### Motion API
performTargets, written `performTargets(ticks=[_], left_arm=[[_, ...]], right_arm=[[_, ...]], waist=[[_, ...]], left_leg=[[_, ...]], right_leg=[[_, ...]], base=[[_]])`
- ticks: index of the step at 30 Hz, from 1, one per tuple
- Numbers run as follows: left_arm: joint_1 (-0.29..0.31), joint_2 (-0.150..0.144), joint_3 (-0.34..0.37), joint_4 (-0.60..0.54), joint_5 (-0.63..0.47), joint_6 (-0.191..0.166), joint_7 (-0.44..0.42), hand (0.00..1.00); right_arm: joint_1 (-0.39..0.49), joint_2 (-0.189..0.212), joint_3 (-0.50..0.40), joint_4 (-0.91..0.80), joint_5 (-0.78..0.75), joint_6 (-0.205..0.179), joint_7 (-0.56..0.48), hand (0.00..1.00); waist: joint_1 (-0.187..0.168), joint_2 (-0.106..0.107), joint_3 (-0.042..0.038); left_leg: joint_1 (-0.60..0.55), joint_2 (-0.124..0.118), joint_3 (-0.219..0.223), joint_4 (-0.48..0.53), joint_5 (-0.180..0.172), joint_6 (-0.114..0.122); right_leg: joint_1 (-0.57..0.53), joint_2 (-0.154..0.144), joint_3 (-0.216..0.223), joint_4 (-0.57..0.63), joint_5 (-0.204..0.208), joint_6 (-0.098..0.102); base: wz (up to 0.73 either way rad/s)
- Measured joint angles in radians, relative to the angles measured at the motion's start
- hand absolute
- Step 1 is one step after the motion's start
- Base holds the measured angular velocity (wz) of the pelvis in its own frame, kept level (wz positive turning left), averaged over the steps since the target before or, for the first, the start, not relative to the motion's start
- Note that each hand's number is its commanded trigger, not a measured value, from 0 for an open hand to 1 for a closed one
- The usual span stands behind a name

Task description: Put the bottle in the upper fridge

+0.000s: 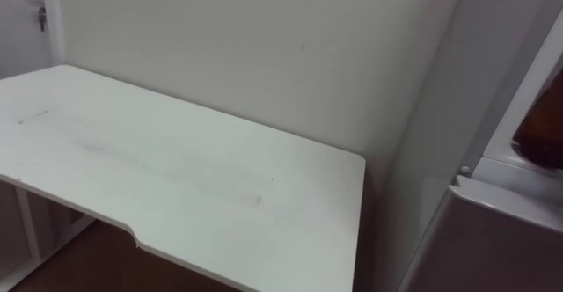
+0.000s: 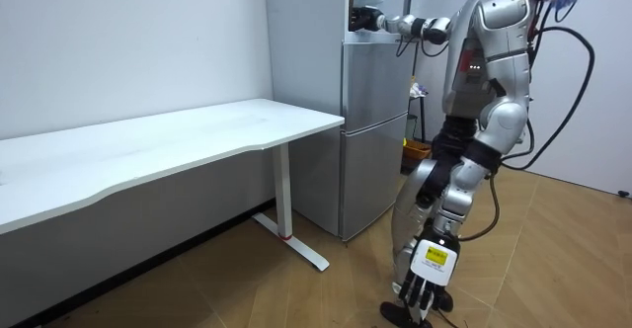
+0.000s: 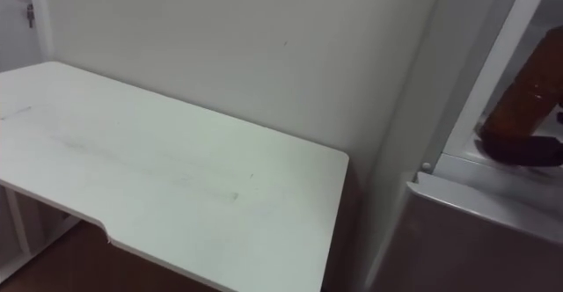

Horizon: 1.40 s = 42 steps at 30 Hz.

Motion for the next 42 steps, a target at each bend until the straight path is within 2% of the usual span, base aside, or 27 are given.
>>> performTargets(ticks=[3,12,15,18,22,27,33,38,42], left_arm=[[0.0,0.0,0.0,0.0,0.0,0.001,0.0,0.0],[0.0,0.001,0.0,0.019,-0.002,0.004,-0.02,0.0],[0.0,0.001,0.0,0.019,-0.021,0.004,-0.02,0.0],[0.004,0.003,0.0,0.021,-0.045,0.003,-0.022,0.0],[0.008,0.01,0.0,0.042,-0.069,-0.002,-0.035,0.0],[0.023,0.019,0.001,0.025,-0.071,-0.002,-0.043,0.0],[0.031,0.019,0.012,-0.008,-0.067,-0.002,-0.046,0.0],[0.022,0.019,0.013,-0.011,-0.068,-0.005,-0.023,0.0],[0.016,0.019,0.014,-0.011,-0.07,-0.016,-0.012,0.0]], right_arm=[[0.001,0.0,0.002,0.0,-0.024,0.001,0.012,0.0],[0.03,0.0,0.0,-0.033,-0.035,0.02,0.032,0.0],[0.037,0.0,0.0,-0.036,-0.035,0.019,0.033,0.0],[0.047,0.0,0.001,-0.036,-0.035,0.018,0.043,0.0],[0.049,0.0,0.001,-0.036,-0.035,0.017,0.064,0.0],[0.049,0.0,-0.001,-0.047,-0.035,0.019,0.088,0.0],[0.05,-0.002,-0.017,-0.074,-0.033,0.019,0.118,0.0],[0.056,-0.003,-0.023,-0.112,-0.026,0.009,0.147,0.0],[0.097,-0.004,-0.042,-0.158,0.019,0.007,0.167,0.0]], waist=[[0.0,0.0,-0.0002],[-0.005,-0.012,-0.0081],[-0.006,-0.014,-0.0084],[-0.001,-0.015,-0.0074],[-0.001,-0.021,-0.0062],[-0.024,-0.023,-0.0058],[-0.04,-0.011,-0.007],[-0.066,-0.001,-0.0095],[-0.082,0.003,-0.0133]], left_leg=[[0.003,0.0,0.0,0.0,0.0,0.0],[0.006,0.0,0.0,0.001,0.002,-0.002],[0.013,-0.001,0.001,0.0,0.002,-0.001],[0.034,-0.002,0.007,-0.009,0.004,0.003],[0.052,-0.003,0.013,-0.022,0.004,0.003],[0.062,-0.005,0.013,-0.022,0.001,0.006],[0.069,-0.006,0.014,-0.023,-0.008,0.009],[0.065,-0.006,0.019,-0.028,-0.009,0.01],[0.076,-0.006,0.023,-0.037,-0.009,0.01]], right_leg=[[0.005,0.0,0.0,0.0,0.0,0.0],[0.008,0.001,0.001,-0.004,-0.003,0.006],[0.012,0.002,0.004,-0.024,-0.009,0.012],[0.034,0.004,0.014,-0.039,-0.005,0.004],[0.048,0.004,0.022,-0.049,-0.005,0.004],[0.061,0.004,0.025,-0.054,-0.005,0.004],[0.061,0.001,0.025,-0.052,-0.005,0.005],[0.063,0.001,0.029,-0.05,-0.006,0.006],[0.075,0.0,0.028,-0.045,-0.005,0.007]], base=[[0.0],[0.0],[0.0],[-0.03],[-0.04],[0.03],[-0.02],[0.0],[0.01]])
